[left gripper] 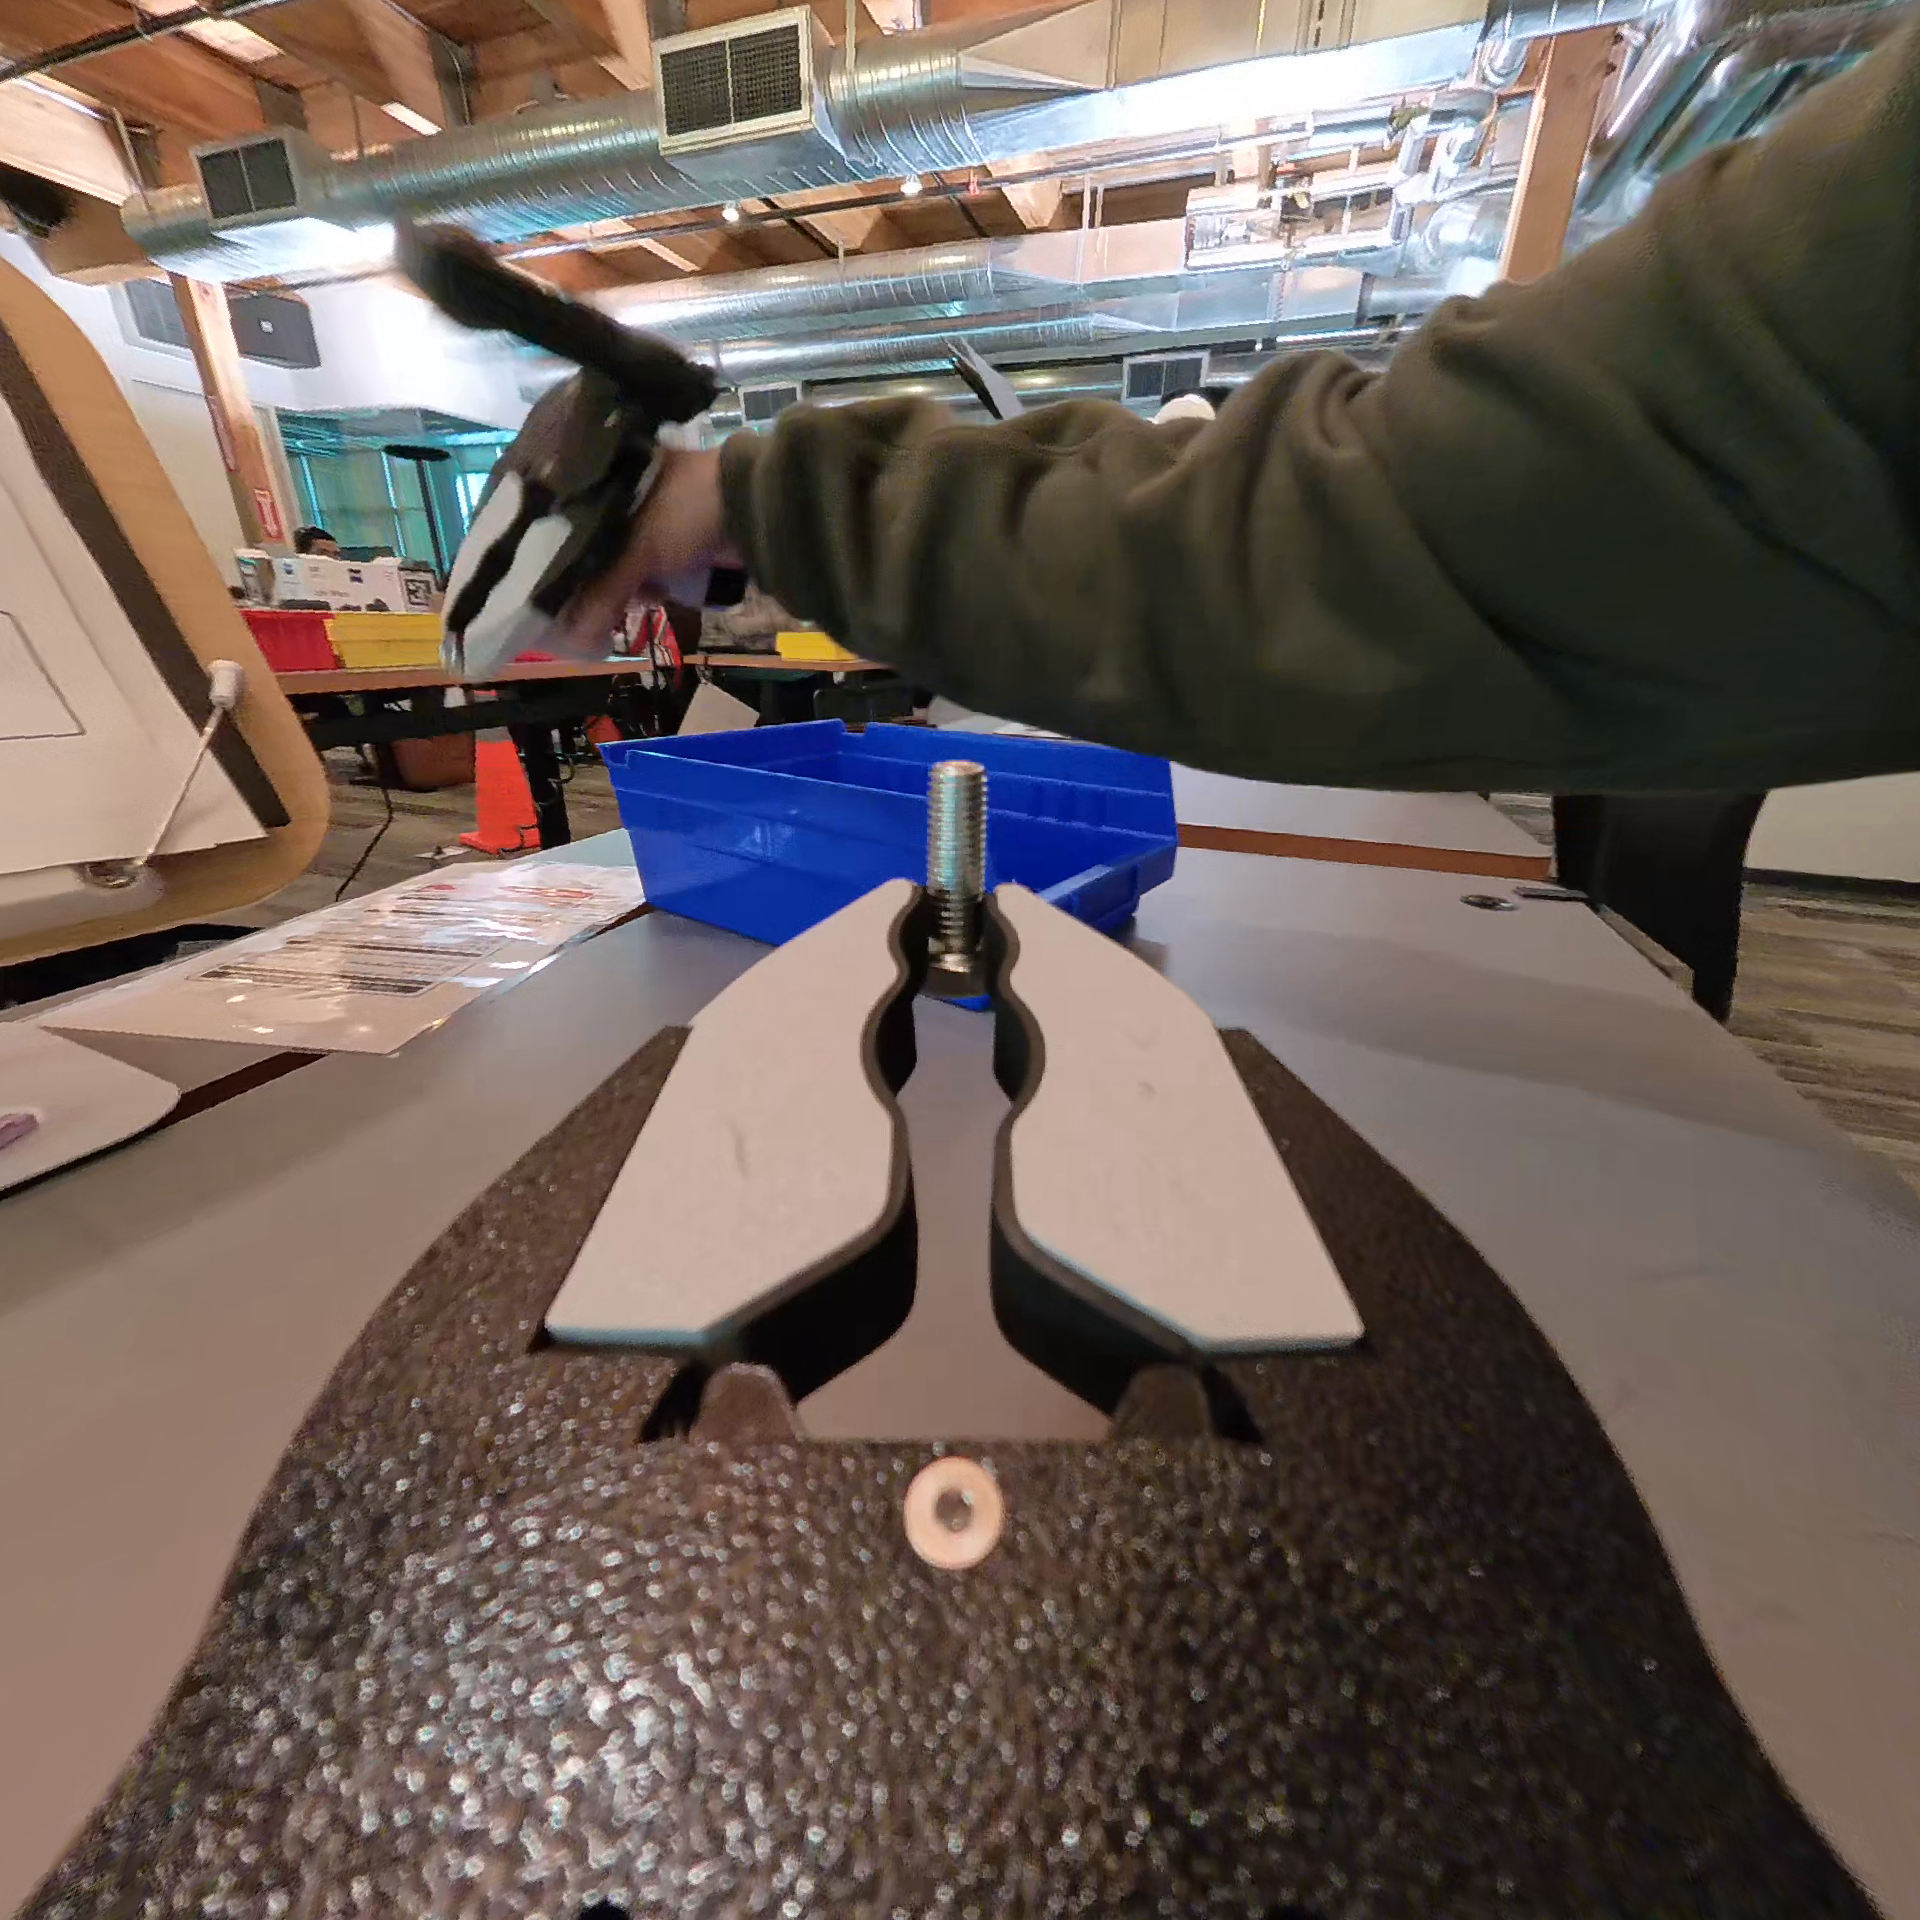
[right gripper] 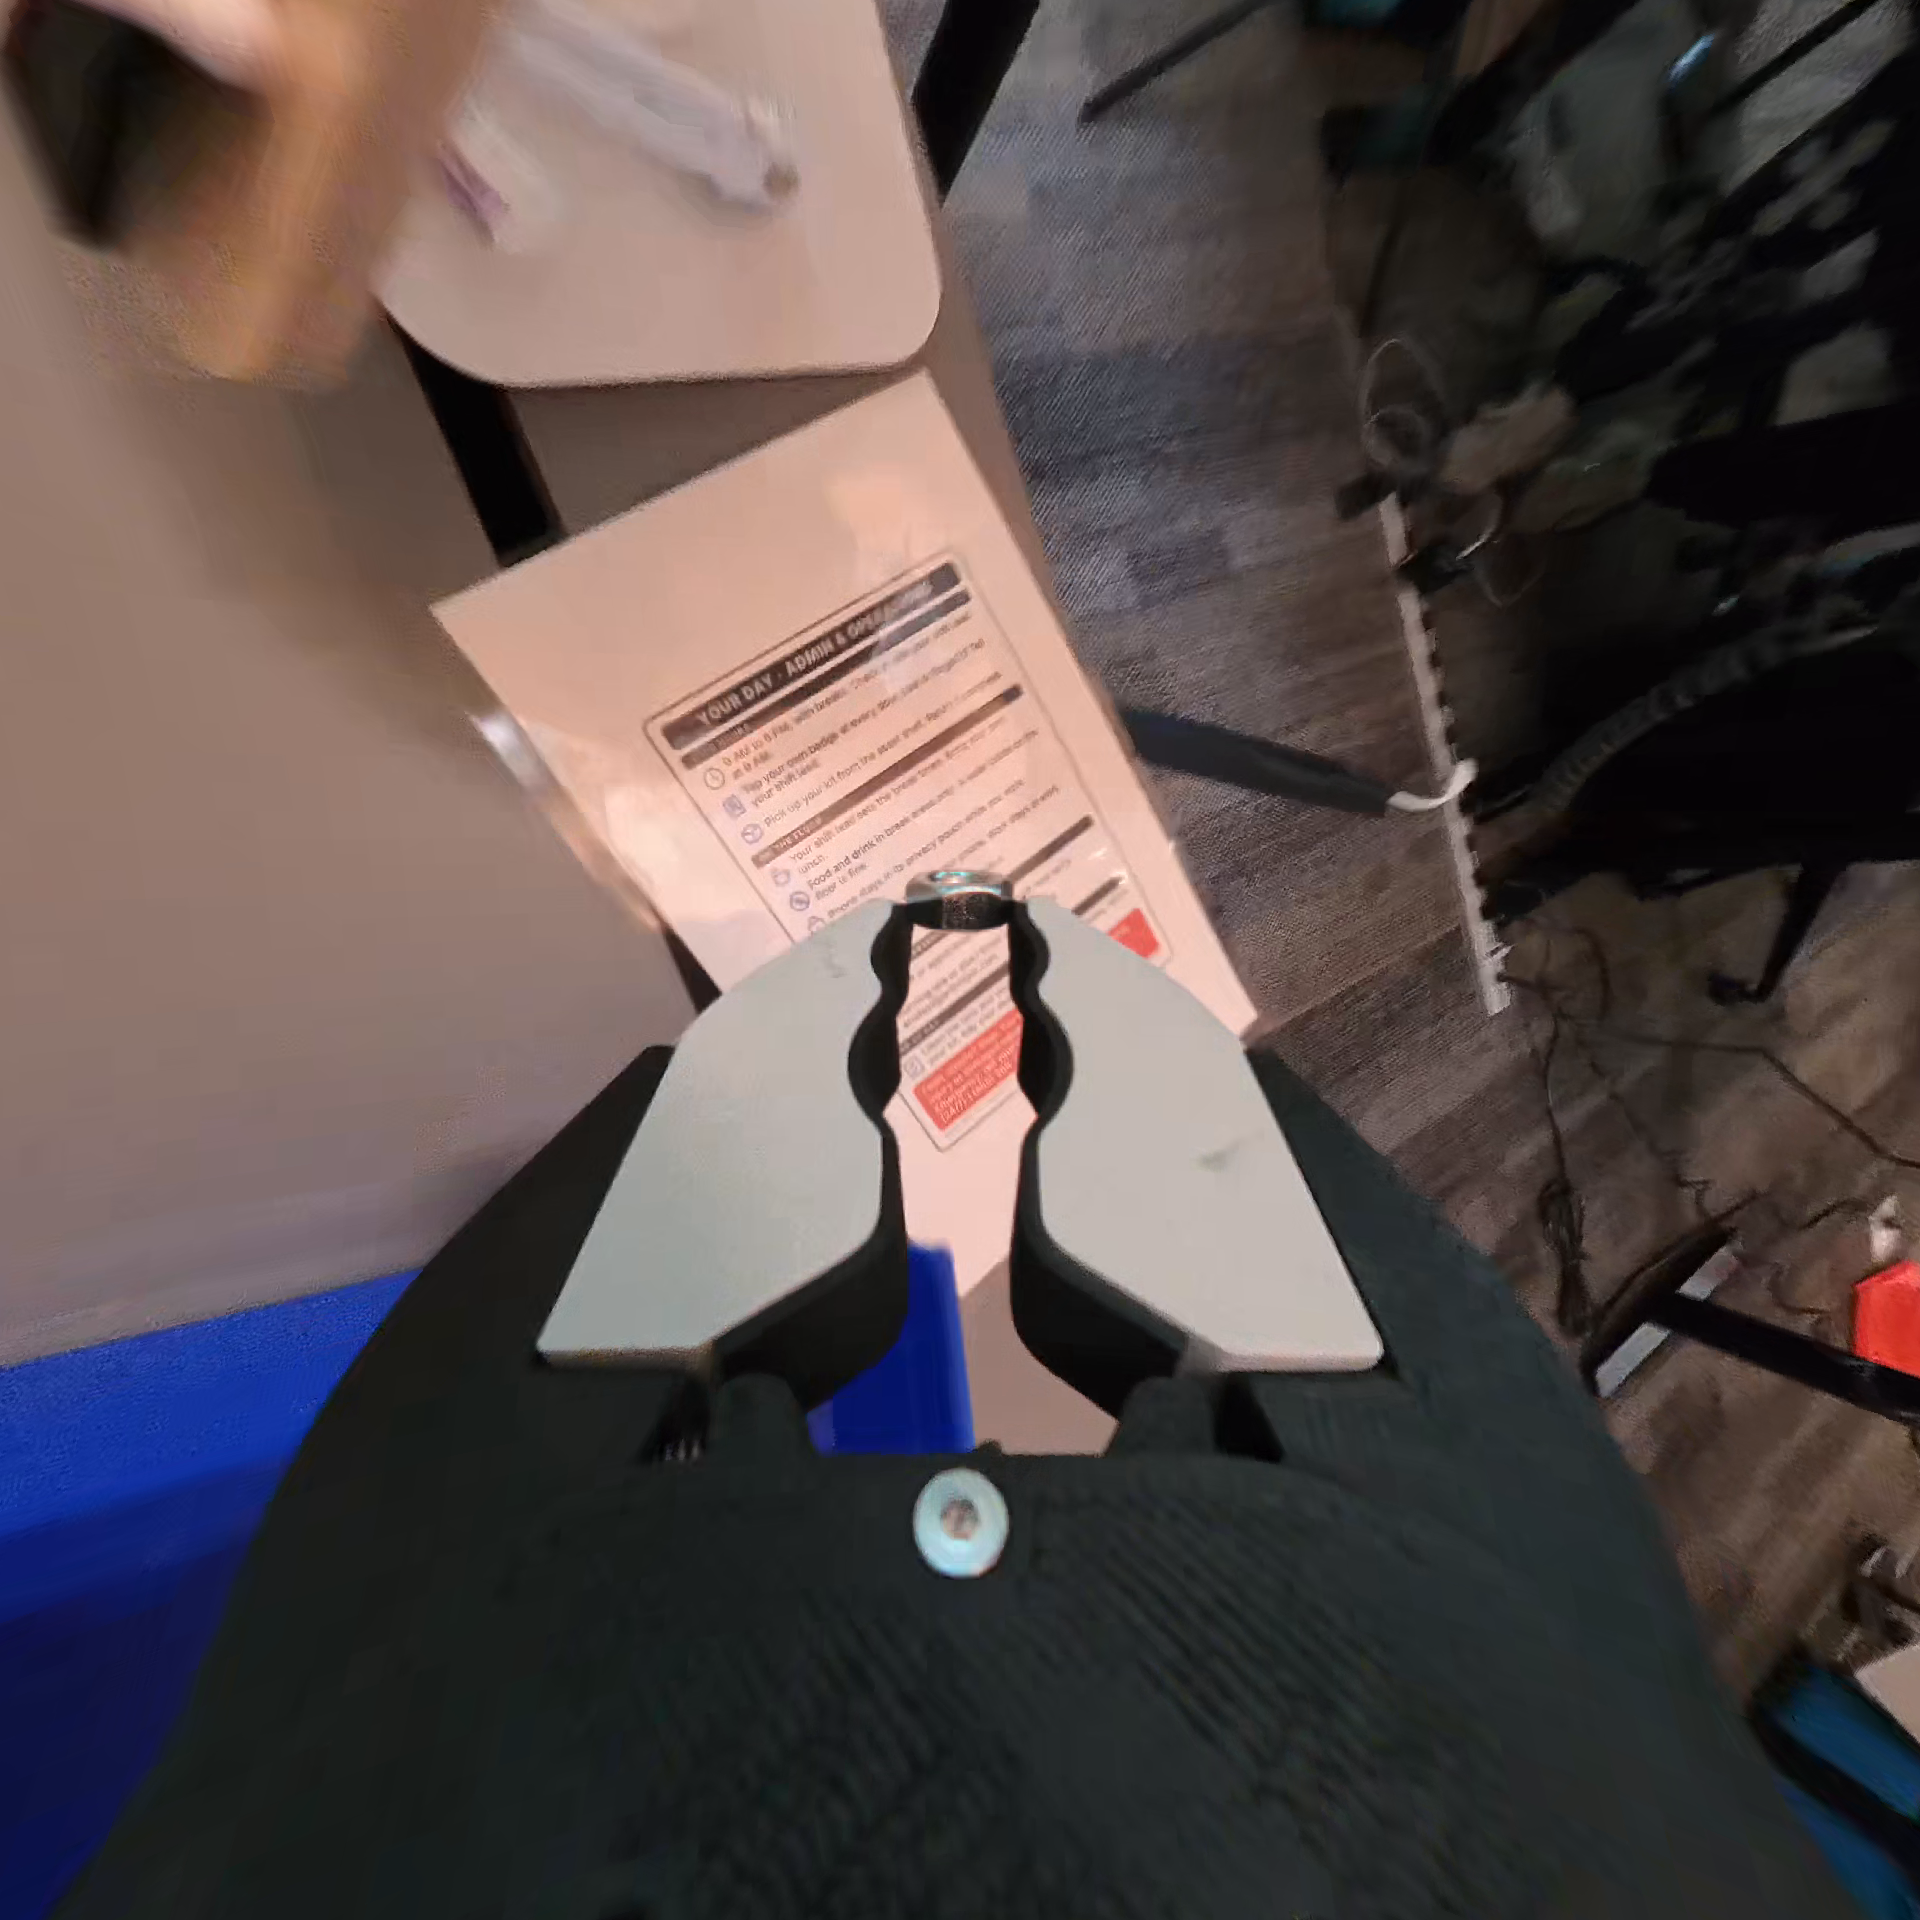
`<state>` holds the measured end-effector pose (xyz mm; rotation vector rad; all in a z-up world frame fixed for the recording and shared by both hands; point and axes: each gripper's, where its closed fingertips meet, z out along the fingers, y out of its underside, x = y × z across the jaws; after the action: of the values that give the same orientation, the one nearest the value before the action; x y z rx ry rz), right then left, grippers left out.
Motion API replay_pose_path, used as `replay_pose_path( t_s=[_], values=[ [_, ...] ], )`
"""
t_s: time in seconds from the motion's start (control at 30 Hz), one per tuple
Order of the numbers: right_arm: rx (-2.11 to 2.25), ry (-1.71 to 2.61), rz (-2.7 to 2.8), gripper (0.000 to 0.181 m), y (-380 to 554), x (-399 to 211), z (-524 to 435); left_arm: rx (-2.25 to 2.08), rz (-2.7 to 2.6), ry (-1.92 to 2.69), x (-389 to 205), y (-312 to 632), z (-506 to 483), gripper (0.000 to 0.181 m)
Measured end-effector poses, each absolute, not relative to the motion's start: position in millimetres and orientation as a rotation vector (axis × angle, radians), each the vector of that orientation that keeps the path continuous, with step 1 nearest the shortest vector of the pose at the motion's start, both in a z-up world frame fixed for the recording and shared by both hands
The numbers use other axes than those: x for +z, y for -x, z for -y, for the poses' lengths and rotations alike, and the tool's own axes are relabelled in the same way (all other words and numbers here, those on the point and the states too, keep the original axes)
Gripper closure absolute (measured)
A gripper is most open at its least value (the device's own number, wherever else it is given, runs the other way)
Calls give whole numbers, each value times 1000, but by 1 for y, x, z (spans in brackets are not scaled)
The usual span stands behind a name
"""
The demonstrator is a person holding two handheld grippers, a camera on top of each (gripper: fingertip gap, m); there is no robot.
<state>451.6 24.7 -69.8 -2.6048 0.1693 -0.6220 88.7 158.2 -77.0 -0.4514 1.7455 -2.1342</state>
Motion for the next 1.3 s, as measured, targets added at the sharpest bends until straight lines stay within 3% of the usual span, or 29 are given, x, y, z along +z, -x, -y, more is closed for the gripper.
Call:
replay_pose_path(
  t_s=[0.03,0.23,0.43,0.6,1.3],
  values=[
    [-667,2531,-161,163,-439,-51,-19,-2143,-1750,455,-77,-88,-156,172],
    [-516,1769,150,163,-234,46,-81,-2215,-1757,426,-70,-77,-139,173],
    [-172,1367,295,163,-77,15,-136,-2328,-1686,405,-55,-68,-139,172],
    [12,1404,281,163,-70,-17,-158,-2336,-1666,373,-51,-65,-143,172],
    [200,1397,227,163,-67,-44,-163,-2224,-1745,417,-68,-74,-140,172]
  ],
)
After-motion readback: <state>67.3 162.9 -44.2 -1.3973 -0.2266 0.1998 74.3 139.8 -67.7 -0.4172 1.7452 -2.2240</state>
